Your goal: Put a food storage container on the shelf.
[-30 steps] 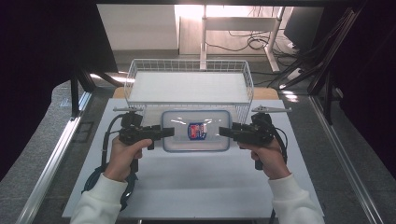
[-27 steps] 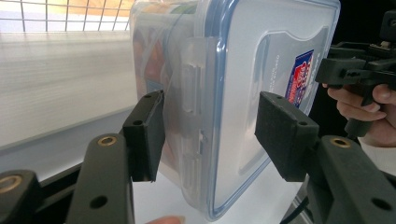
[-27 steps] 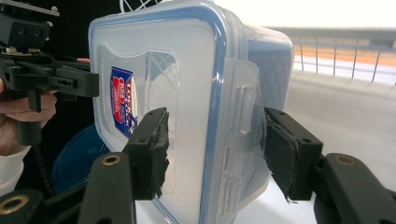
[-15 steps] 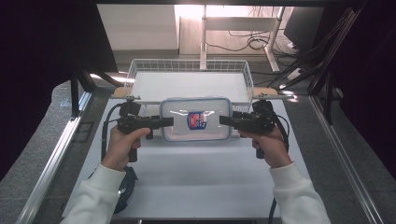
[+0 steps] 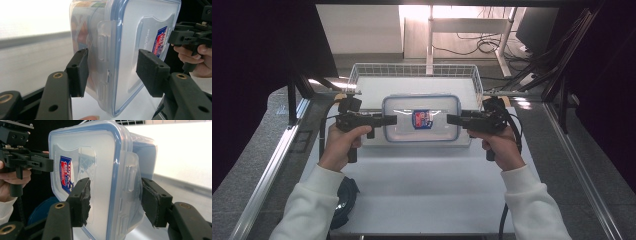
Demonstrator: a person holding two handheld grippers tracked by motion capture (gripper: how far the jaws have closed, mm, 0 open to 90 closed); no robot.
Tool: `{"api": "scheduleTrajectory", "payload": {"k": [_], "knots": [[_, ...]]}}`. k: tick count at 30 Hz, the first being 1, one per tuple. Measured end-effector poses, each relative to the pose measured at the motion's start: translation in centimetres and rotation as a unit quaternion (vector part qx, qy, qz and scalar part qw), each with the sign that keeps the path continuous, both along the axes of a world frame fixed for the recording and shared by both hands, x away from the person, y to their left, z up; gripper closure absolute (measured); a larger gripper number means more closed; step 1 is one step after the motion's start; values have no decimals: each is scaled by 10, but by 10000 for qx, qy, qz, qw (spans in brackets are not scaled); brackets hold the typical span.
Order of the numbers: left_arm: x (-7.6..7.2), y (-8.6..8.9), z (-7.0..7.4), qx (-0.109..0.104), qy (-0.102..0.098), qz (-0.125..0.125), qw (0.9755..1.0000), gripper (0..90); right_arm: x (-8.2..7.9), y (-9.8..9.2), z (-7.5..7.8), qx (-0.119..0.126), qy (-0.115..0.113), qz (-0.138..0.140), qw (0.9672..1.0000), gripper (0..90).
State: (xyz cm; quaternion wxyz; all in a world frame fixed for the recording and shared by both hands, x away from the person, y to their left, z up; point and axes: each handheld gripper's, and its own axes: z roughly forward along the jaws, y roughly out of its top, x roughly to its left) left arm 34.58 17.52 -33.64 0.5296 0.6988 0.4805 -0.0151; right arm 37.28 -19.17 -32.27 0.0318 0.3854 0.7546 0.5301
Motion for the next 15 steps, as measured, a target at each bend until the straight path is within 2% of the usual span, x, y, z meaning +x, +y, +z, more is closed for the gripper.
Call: {"api": "scheduleTrajectory", "payload": {"k": [5, 10, 12, 13, 15], "knots": [[11, 1, 13, 47, -9, -14, 10000, 442, 9, 1, 11, 20, -28, -26, 10000, 430], [25, 5, 17, -112, 103, 19, 9999, 442, 22, 3, 20, 20, -17, -11, 10000, 431], [33, 8, 21, -112, 93, 46, 9999, 442, 33, 7, 26, -6, -1, 12, 10000, 432], [33, 8, 21, -112, 93, 46, 9999, 442, 33, 7, 26, -6, -1, 12, 10000, 432], [36, 8, 24, -113, 50, 117, 9999, 443, 42, 8, 29, 64, 30, 29, 10000, 433]]}}
